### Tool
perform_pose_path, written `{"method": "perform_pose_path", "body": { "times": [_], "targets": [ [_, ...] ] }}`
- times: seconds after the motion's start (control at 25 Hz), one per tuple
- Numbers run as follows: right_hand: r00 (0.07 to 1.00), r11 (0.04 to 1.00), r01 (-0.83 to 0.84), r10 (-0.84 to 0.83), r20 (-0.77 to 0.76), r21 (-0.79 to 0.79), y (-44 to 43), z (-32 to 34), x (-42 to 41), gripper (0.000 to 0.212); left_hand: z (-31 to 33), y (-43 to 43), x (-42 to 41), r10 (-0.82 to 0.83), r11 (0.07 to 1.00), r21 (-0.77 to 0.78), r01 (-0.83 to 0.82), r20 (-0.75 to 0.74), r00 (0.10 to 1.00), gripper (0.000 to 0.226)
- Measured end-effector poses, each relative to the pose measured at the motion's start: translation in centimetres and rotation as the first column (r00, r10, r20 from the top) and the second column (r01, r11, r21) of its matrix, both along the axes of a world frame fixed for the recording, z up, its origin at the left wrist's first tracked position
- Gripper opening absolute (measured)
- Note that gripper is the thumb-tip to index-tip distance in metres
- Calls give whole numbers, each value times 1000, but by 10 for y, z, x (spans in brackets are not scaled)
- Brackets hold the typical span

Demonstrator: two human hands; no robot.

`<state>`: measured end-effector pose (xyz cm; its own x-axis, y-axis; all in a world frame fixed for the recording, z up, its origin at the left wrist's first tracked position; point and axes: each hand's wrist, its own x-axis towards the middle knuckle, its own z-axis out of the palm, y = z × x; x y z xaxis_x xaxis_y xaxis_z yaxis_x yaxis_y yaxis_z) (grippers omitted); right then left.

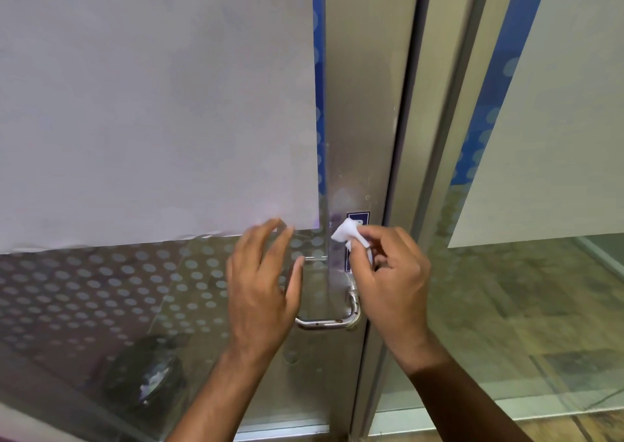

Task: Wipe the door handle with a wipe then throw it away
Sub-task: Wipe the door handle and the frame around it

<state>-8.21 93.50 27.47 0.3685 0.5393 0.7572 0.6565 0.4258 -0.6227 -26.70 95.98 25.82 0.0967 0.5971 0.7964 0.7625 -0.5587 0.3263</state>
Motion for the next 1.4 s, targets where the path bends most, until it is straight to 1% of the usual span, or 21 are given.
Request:
{"method": "perform_pose_path", "body": {
  "times": [0.04, 0.08, 0.12, 0.2, 0.28, 0.32, 0.44, 0.6, 0.72, 0.88, 0.96, 1.12, 1.2, 1.28, 1.4],
  "targets": [
    [994, 996, 64, -68, 86, 57, 6, 1, 1, 21, 3, 6, -5, 74, 995, 75, -67, -105, 992, 51],
    [981, 988, 108, -123, 151, 108, 12, 2, 1, 20, 7, 11, -8, 138, 985, 125, -118, -165, 977, 57],
    [967, 980, 135, -163, 197, 150, 17, 3, 0, 20, 12, 17, -10, 189, 975, 155, -160, -199, 962, 63],
    [931, 964, 158, -217, 293, 212, 28, 3, -1, 22, 20, 27, -14, 260, 961, 165, -223, -253, 932, 73],
    [887, 962, 166, -242, 393, 218, 37, 2, -2, 22, 24, 36, -18, 303, 950, 163, -265, -285, 910, 75],
    [875, 964, 171, -243, 419, 203, 40, 0, -4, 22, 24, 39, -19, 318, 946, 164, -280, -294, 901, 74],
    [885, 972, 170, -223, 409, 163, 42, -7, -10, 26, 22, 45, -19, 334, 940, 177, -293, -291, 896, 72],
    [882, 976, 162, -209, 423, 144, 43, -17, -15, 14, 19, 49, -20, 317, 943, 194, -271, -270, 909, 72],
    [884, 978, 186, -211, 418, 99, 45, -28, -19, 16, 19, 51, -20, 301, 949, 183, -259, -264, 917, 73],
    [881, 982, 188, -180, 438, 24, 28, -54, -22, 12, 16, 54, -23, 287, 951, 190, -243, -256, 923, 73],
    [883, 981, 185, -192, 428, 60, 31, -44, -20, 13, 16, 57, -23, 281, 952, 197, -236, -251, 926, 73],
    [896, 968, 191, -241, 373, 165, 51, 8, -18, 15, 13, 58, -25, 267, 951, 224, -215, -239, 934, 72],
    [886, 961, 209, -265, 380, 183, 55, 11, -18, 14, 13, 60, -25, 261, 951, 231, -208, -232, 937, 73],
    [878, 968, 210, -248, 408, 136, 48, -9, -20, 13, 12, 60, -25, 261, 950, 231, -209, -227, 938, 73],
    [872, 977, 211, -183, 454, -13, 30, -51, -22, 11, 13, 59, -24, 258, 953, 221, -208, -228, 939, 74]
  ]
}}
